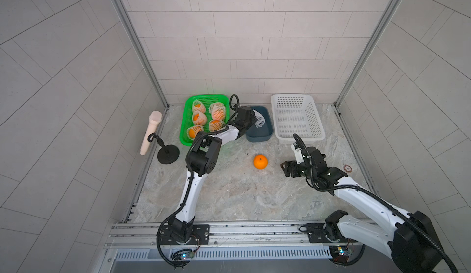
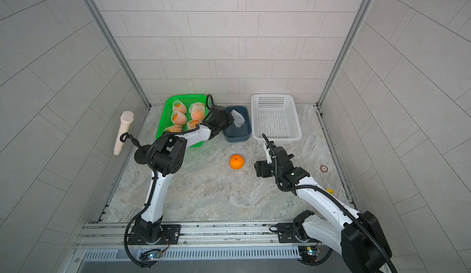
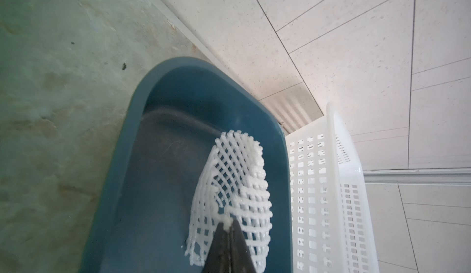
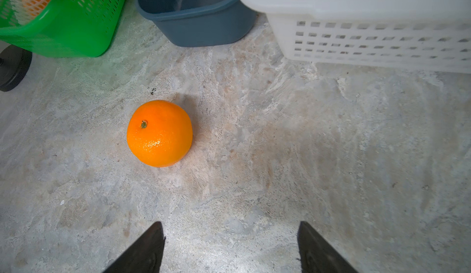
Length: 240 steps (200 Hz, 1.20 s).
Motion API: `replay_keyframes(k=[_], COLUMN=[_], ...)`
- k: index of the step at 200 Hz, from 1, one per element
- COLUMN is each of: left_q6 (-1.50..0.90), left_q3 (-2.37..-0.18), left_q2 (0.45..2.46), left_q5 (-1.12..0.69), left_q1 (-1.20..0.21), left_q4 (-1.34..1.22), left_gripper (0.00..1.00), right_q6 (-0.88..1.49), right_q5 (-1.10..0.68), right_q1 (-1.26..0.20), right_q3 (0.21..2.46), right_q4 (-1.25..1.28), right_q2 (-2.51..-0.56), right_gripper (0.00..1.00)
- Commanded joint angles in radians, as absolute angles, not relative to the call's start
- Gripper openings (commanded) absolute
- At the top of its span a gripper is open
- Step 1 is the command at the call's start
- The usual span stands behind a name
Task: Remove foam nets from oranges
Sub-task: Place the foam net into the storage box.
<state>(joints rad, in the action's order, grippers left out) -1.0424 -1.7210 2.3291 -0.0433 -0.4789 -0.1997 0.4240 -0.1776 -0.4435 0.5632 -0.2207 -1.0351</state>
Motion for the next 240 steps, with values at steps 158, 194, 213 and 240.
replay_keyframes(k=[158, 194, 213, 240], left_q6=[-0.909, -0.855, -0.807, -0.715], left_q3=[-1.768, -1.785, -1.784, -1.771], left_q2=[2.2, 2.173, 2.143, 2.085], left_q5=[0.095, 0.109, 0.127, 0.167], left_q1=[-0.499, -0.507, -0.517, -0.535], left_q4=[0.03, 0.087, 0.14, 0.235], left_gripper=[0.57, 0.57, 0.57, 0.57], right_q6=[0.438, 0.429, 0.43, 0.444], right_q5=[-0.177, -0.165, -0.126, -0.092], right_q1=[-0.485, -0.509, -0.524, -0.541], right_q3=[0.584, 0.592, 0.613, 0.651], right_q4=[-0.184, -0.181, -0.198, -0.21], right_q2=[-1.094, -1.111, -1.129, -1.157], right_gripper=[0.85, 0.86, 0.87, 0.88])
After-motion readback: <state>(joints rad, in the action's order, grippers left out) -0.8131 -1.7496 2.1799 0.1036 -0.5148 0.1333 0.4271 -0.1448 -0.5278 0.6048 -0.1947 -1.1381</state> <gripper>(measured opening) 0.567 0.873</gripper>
